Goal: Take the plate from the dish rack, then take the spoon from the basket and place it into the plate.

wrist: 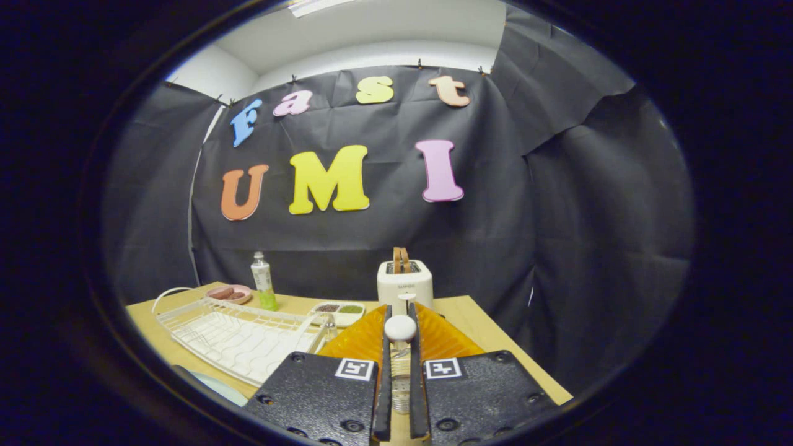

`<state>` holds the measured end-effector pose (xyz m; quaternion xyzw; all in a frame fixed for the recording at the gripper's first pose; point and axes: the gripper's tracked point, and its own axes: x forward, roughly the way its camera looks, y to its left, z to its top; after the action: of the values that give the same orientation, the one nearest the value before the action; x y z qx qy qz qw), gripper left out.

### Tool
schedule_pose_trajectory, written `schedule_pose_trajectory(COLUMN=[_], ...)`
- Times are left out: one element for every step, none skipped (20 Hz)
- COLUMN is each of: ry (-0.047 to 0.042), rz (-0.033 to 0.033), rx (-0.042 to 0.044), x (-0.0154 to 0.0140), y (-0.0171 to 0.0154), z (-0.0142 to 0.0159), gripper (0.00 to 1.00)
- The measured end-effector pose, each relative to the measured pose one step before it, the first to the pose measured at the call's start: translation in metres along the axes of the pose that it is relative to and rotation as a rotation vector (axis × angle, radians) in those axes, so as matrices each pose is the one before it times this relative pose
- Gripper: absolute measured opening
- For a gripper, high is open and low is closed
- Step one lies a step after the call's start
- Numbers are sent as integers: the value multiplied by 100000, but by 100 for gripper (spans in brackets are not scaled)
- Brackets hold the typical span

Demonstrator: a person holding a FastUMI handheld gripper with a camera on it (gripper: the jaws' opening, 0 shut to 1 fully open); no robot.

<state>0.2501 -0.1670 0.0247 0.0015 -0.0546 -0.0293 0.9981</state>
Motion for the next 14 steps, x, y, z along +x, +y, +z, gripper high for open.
schedule_pose_trajectory(ry=[-1160, -582, -137, -54, 537, 1148, 1497, 1326, 1150, 1252, 1771, 1774, 1784, 1901], rz=[-220, -307, 651, 1101, 874, 1249, 2488, 2794, 2107, 1375, 1650, 2120, 2270, 2250], rx=[-510, -692, -865, -510, 52, 1021, 1484, 1529, 950, 270, -486, -371, -205, -155], x=[-765, -745, -782, -977, -907, -895, -1105, -927, -884, -589, -780, -560, -395, -459], y=[473, 486, 624, 874, 790, 1100, 1394, 1722, 1446, 1299, 1401, 1677, 1754, 1646], z=[907, 803, 586, 663, 467, 150, -51, -79, -248, -332, -651, -626, -711, -807], gripper=[17, 17, 17, 17, 17, 17, 17, 17, 17, 17, 17, 17, 17, 17])
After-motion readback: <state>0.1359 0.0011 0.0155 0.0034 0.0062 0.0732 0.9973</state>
